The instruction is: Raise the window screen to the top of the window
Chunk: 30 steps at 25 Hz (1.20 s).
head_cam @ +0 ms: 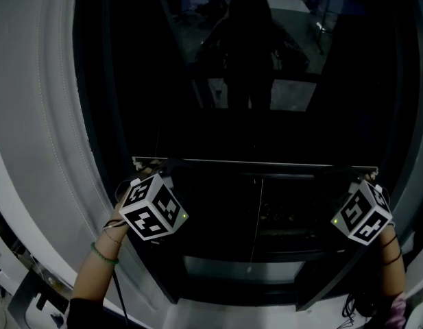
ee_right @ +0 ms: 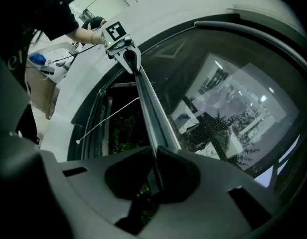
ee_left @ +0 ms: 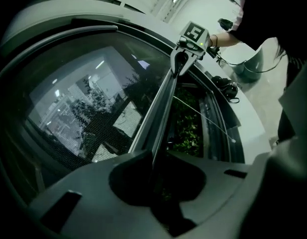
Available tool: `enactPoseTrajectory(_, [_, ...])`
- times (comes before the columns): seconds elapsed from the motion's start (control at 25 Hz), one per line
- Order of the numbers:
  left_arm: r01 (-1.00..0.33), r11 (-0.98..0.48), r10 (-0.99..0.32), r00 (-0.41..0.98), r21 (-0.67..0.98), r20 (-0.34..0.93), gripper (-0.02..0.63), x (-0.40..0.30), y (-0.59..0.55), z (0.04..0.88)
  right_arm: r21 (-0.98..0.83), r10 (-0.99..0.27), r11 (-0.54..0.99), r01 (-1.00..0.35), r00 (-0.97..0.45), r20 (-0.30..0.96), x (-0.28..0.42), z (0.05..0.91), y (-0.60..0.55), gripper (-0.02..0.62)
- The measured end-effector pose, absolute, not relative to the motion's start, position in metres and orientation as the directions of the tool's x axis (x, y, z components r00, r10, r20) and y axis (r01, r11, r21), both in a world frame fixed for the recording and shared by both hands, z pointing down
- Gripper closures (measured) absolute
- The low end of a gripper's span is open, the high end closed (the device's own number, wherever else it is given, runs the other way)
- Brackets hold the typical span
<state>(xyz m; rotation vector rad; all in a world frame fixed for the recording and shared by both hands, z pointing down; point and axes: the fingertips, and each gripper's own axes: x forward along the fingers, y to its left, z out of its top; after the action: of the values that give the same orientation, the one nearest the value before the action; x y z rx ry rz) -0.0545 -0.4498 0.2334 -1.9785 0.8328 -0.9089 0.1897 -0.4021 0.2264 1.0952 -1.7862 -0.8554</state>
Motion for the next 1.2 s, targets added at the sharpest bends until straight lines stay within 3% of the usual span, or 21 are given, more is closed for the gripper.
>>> enactPoseTrajectory(1.2, [-0.243,-0.150,-0.898,0.440,-0.958,0.029,0.566,-0.059,-0.450,-0.045,0.955,-0.979,0.071,-0.289,-0.204,0.012,0.184,-0.046,-0.402,0.561])
